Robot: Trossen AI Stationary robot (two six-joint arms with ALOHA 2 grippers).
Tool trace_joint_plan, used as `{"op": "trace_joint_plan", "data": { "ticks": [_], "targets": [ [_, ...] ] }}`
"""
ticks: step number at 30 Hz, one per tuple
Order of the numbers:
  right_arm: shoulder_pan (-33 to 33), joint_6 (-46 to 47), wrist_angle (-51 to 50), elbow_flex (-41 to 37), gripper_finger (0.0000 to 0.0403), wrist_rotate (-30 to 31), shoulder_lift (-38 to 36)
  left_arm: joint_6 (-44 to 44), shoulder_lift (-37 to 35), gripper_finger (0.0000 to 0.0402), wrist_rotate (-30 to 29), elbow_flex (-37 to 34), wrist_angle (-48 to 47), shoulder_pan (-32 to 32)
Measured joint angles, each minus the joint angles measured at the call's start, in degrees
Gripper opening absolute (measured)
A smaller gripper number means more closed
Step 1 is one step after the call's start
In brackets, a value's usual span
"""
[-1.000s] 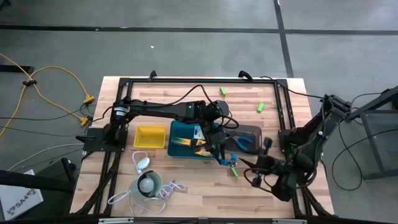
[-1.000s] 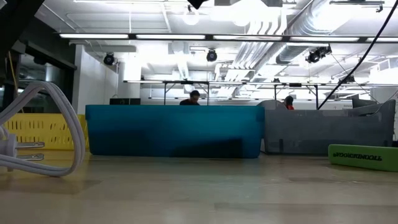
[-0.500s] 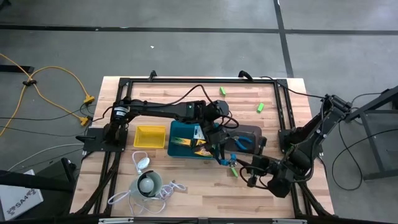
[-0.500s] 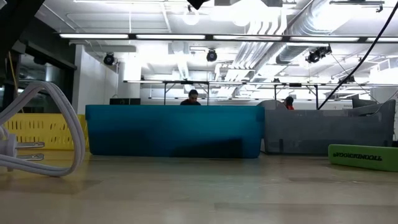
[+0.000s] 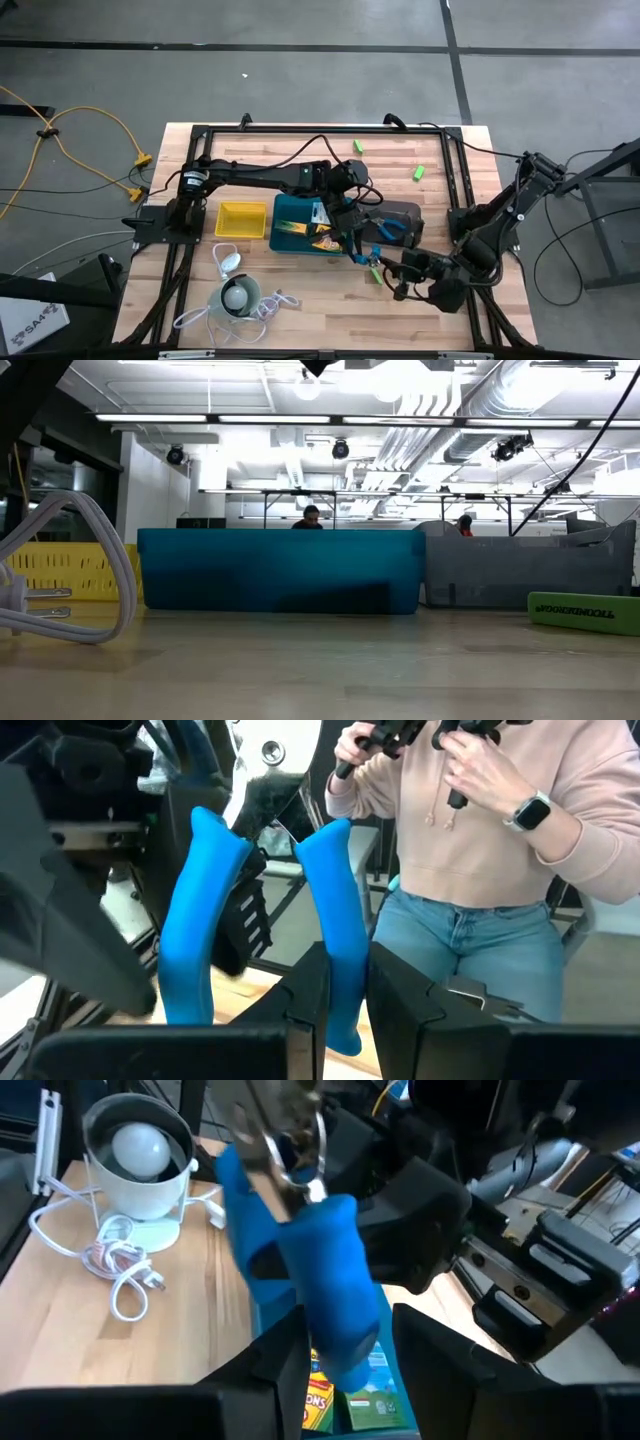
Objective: Pick & Place School Supplies
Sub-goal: Put the blue hole puncher into the black bin
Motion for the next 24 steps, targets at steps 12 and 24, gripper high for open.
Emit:
{"op": "trace_joint_plan", "data": {
  "ticks": [12, 24],
  "targets": [
    [-2.41, -0.05, -0.07, 0.0, 0.008, -3.47, 0.0, -0.07, 0.0, 0.0048, 0.2, 0.0, -0.22, 0.5],
    [-2.41, 0.15, -0.24, 0.0, 0.0081, -3.45, 0.0, -1.47, 0.0, 0.0058, -0.15, 0.0, -0.6, 1.11]
  ]
}}
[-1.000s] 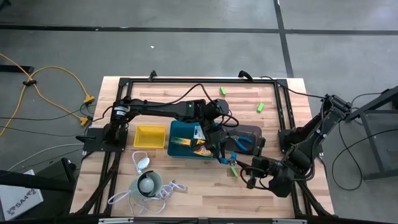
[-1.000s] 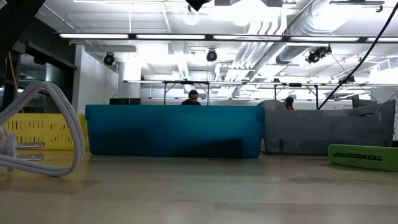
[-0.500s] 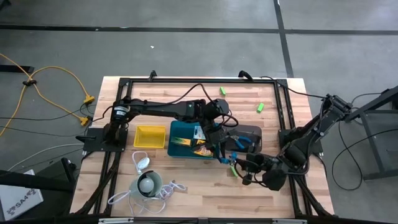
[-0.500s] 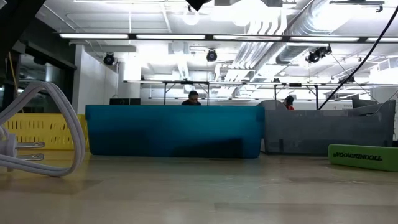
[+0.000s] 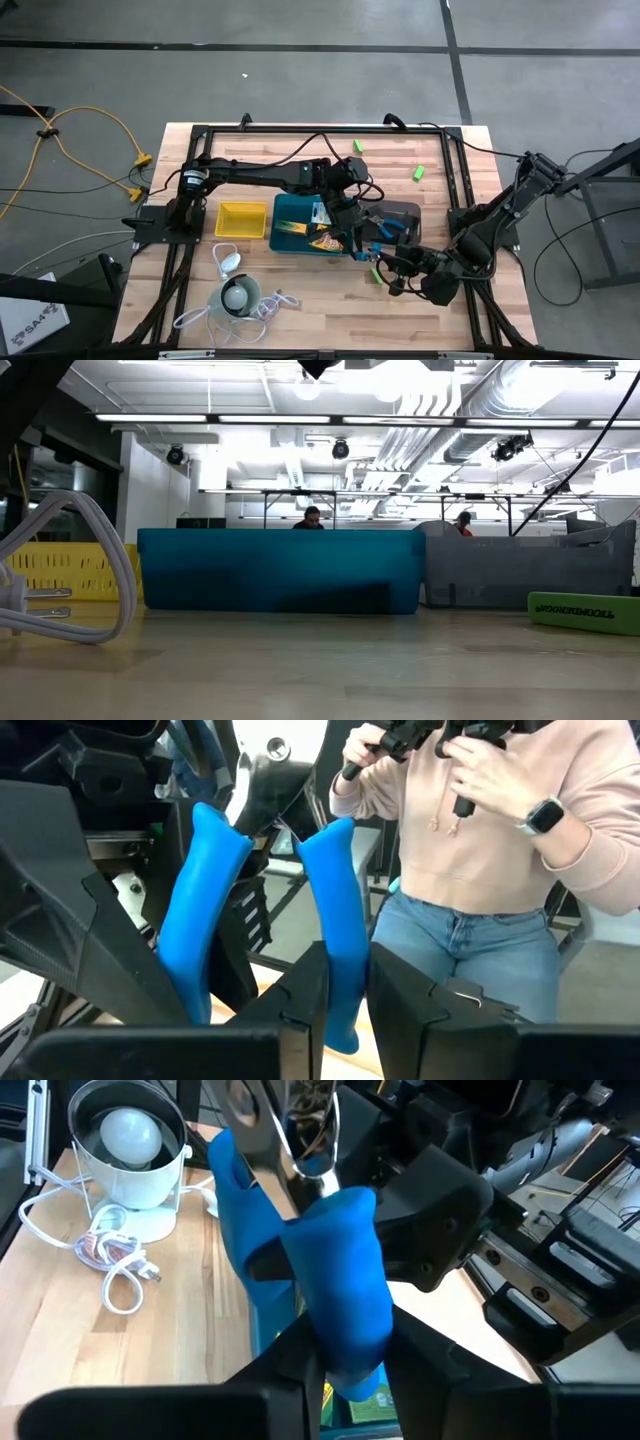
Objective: Pick & Place School Supplies
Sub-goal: Put the blue hole puncher into the black bin
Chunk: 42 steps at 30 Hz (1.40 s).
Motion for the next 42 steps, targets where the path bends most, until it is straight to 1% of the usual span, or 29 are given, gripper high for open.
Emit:
{"op": "trace_joint_plan", "data": {
  "ticks": [3, 8, 13, 18, 24, 29, 34, 39, 42],
  "targets": [
    [0.0, -0.07, 0.0, 0.0, 0.007, 0.11, 0.0, 0.66, 0.0, 0.0067, -0.62, 0.0, -0.04, -0.02],
    [0.0, 0.15, 0.05, 0.0, 0.007, 0.06, -0.02, 0.87, 0.0, 0.009, -1.6, 0.0, -0.06, -0.02],
    [0.02, 0.3, 0.09, 0.0, 0.0068, -0.1, -0.02, 0.39, 0.0, 0.0135, -3.35, 0.0, -0.17, 0.0],
    [0.16, 2.21, -0.73, 0.0, 0.0068, -0.61, -0.11, -0.03, 0.0, 0.0176, -2.86, 0.0, -1.57, 0.64],
    [1.48, 8.48, -4.49, 0.0, 0.0067, -1.38, -0.31, 0.71, -0.11, 0.0184, -1.95, 0.0, -4.61, 2.64],
    [3.23, 16.85, -10.04, 0.0, 0.0067, 0.05, -0.35, 0.87, -0.17, 0.0184, -1.0, 0.0, -5.75, 4.23],
    [3.95, 32.27, -22.85, 0.0, 0.0066, -0.62, -0.35, 1.37, -0.2, 0.0184, 1.31, 0.0, -6.94, 6.45],
    [3.89, 48.12, -37.13, -0.11, 0.0056, -4.13, -0.26, 1.51, -0.22, 0.0184, 7.58, 0.0, -8.88, 9.84],
    [3.06, 53.17, -40.45, -2.15, 0.0046, -6.08, -0.26, 1.51, -0.22, 0.0184, 11.86, 0.0, -10.13, 12.52]
  ]
}}
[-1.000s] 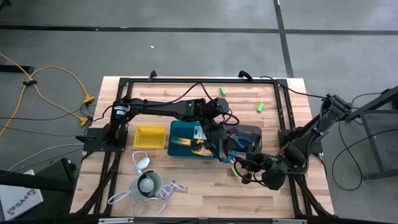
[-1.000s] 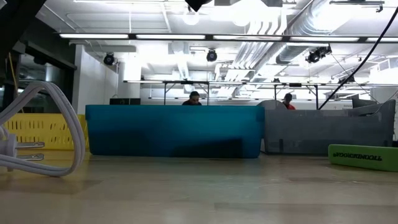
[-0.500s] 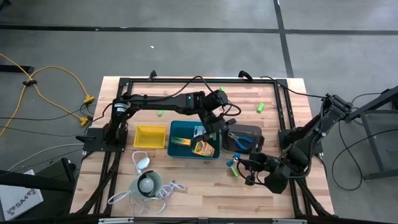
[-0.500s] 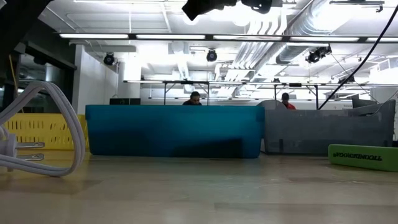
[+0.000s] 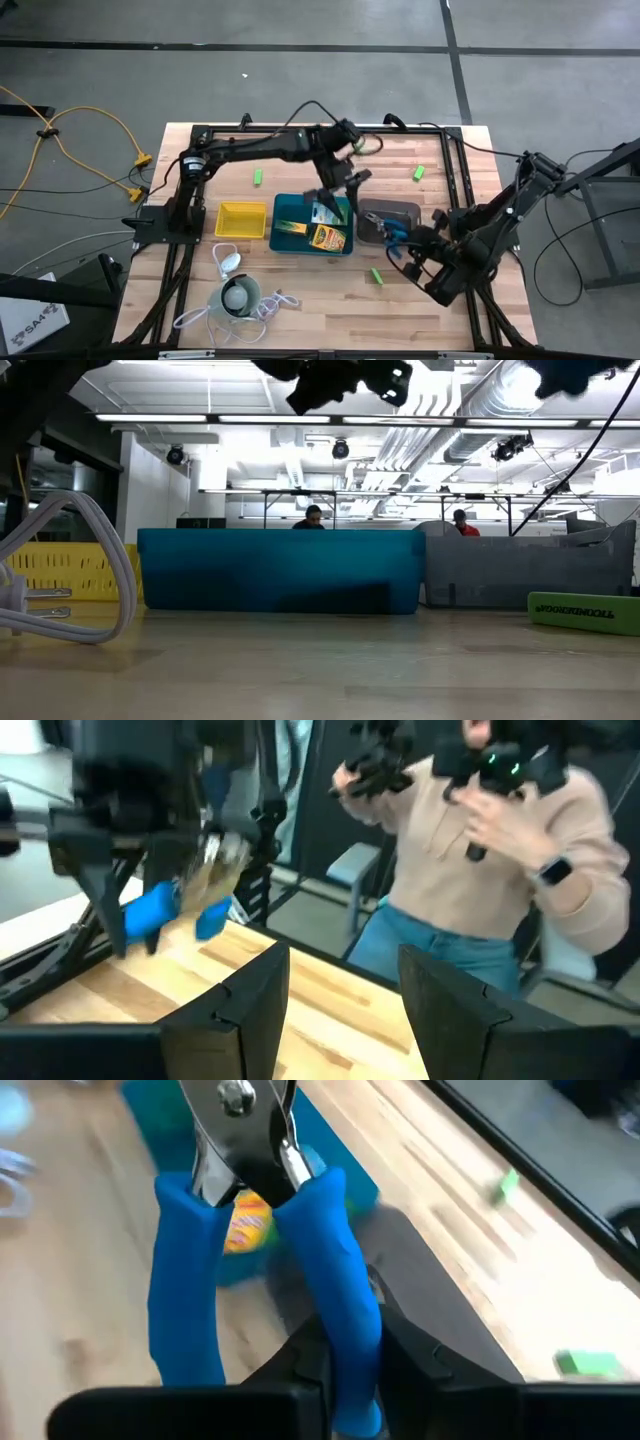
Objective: Pick & Place School Supplies
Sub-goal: Put the blue hole puncher into the black bin
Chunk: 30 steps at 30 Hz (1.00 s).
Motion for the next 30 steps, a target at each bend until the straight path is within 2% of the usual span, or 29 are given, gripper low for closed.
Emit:
{"op": "trace_joint_plan", "data": {
  "ticks": [4, 8, 11, 16, 23, 30],
  "targets": [
    [-2.21, 2.23, -0.44, -3.62, 0.0051, -2.31, 0.02, -0.06, 0.0, 0.0184, 3.91, 0.0, -0.41, 3.46],
    [-6.36, 2.82, 0.32, -7.35, 0.0068, -5.25, 0.04, -0.13, 0.0, 0.0184, 5.01, 0.0, -0.49, 6.15],
    [-9.03, 2.1, 1.32, -9.61, 0.0065, -7.25, 0.04, -0.46, -0.02, 0.0184, 5.77, 0.0, -0.49, 7.46],
    [-13.42, -2.27, 6.02, -13.25, 0.0046, -8.85, 0.04, -0.49, -0.04, 0.0184, 6.53, 0.0, -0.49, 8.95],
    [-19.03, -9.81, 15.15, -17.56, 0.0055, -12.14, 0.04, -0.55, -0.04, 0.0184, 6.65, 0.0, -0.49, 10.01],
    [-23.41, -16.65, 23.65, -21.19, 0.0045, -15.44, 0.04, -0.63, -0.07, 0.0184, 8.2, 0.0, -0.49, 10.69]
  ]
}}
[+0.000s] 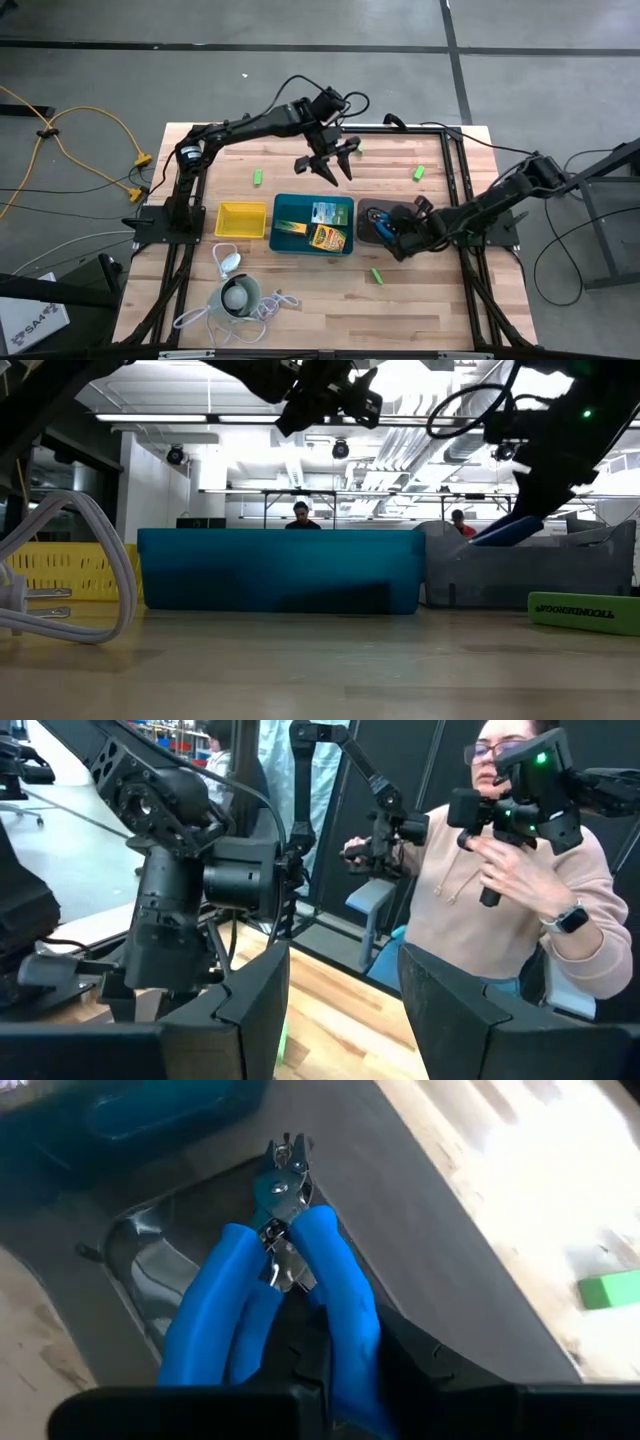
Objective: Pick & Place School Supplies
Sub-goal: Put the blue hole puncher into the black bin
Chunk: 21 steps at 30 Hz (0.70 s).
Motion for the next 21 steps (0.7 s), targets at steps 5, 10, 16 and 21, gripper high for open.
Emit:
{"op": "trace_joint_plan", "data": {
  "ticks": [5, 10, 16, 21],
  "targets": [
    [-2.04, -2.13, 2.21, -1.18, 0.0054, -1.0, 0.0, 0.0, 0.0, 0.0184, -0.02, 0.0, 0.0, 0.11],
    [-3.45, -2.24, 2.19, -1.46, 0.0055, -2.98, 0.0, 0.0, 0.0, 0.0184, -0.02, 0.0, 0.0, 0.09],
    [-4.56, -3.34, 2.0, -1.46, 0.0065, -4.01, 0.0, 0.0, 0.0, 0.0184, -0.02, 0.0, 0.0, 0.09],
    [-4.53, -3.53, 2.0, -1.46, 0.008, -4.08, 0.0, -0.88, 0.0, 0.0184, -0.04, 0.0, 0.02, 0.09]
  ]
}}
